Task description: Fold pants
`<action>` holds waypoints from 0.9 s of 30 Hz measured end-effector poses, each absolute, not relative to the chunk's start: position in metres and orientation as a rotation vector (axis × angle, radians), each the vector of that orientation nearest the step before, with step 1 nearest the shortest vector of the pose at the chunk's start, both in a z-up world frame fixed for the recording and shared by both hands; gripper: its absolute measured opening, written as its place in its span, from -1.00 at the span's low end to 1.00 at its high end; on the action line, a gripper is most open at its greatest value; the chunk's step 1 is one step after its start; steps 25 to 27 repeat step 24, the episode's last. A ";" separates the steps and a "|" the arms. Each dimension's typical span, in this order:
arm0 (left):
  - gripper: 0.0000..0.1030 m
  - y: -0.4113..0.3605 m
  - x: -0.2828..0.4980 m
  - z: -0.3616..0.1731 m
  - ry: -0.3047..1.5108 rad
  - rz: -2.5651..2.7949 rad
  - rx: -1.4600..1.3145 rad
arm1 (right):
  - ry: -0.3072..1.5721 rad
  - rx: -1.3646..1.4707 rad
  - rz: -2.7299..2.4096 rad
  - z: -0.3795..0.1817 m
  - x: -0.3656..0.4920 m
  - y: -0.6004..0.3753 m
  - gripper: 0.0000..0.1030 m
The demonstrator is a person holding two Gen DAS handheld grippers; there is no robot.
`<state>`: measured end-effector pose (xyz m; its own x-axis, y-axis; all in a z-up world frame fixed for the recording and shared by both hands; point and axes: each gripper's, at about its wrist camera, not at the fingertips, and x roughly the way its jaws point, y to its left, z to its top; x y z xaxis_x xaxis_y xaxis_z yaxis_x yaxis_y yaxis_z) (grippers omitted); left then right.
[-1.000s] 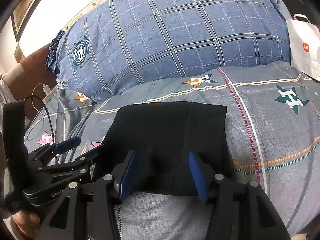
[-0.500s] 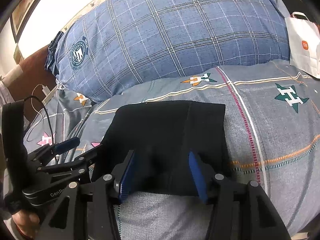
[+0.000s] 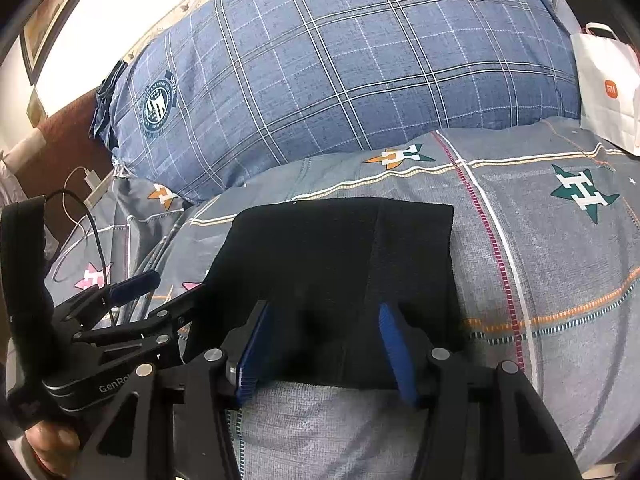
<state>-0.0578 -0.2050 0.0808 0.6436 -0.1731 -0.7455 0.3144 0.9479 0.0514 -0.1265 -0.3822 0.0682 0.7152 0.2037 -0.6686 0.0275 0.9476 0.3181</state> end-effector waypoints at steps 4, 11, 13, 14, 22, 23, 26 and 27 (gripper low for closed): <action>0.50 -0.202 -0.056 0.081 0.831 -0.277 0.178 | 0.772 0.329 0.096 0.068 -0.126 -0.385 0.05; 0.50 -0.191 -0.054 0.083 0.852 -0.267 0.149 | 0.770 0.335 0.083 0.069 -0.126 -0.391 0.06; 0.50 -0.188 -0.054 0.083 0.850 -0.262 0.144 | 0.772 0.334 0.081 0.069 -0.125 -0.393 0.06; 0.50 -0.187 -0.053 0.082 0.850 -0.258 0.145 | 0.772 0.335 0.080 0.069 -0.125 -0.393 0.06; 0.50 -0.184 -0.050 0.079 0.864 -0.254 0.142 | 0.771 0.328 0.081 0.070 -0.121 -0.396 0.06; 0.50 -0.184 -0.049 0.079 0.865 -0.255 0.143 | 0.770 0.333 0.075 0.070 -0.120 -0.398 0.06; 0.50 -0.184 -0.049 0.079 0.864 -0.255 0.143 | 0.769 0.338 0.073 0.070 -0.120 -0.401 0.06; 0.50 -0.184 -0.049 0.079 0.864 -0.255 0.143 | 0.769 0.338 0.073 0.070 -0.120 -0.401 0.06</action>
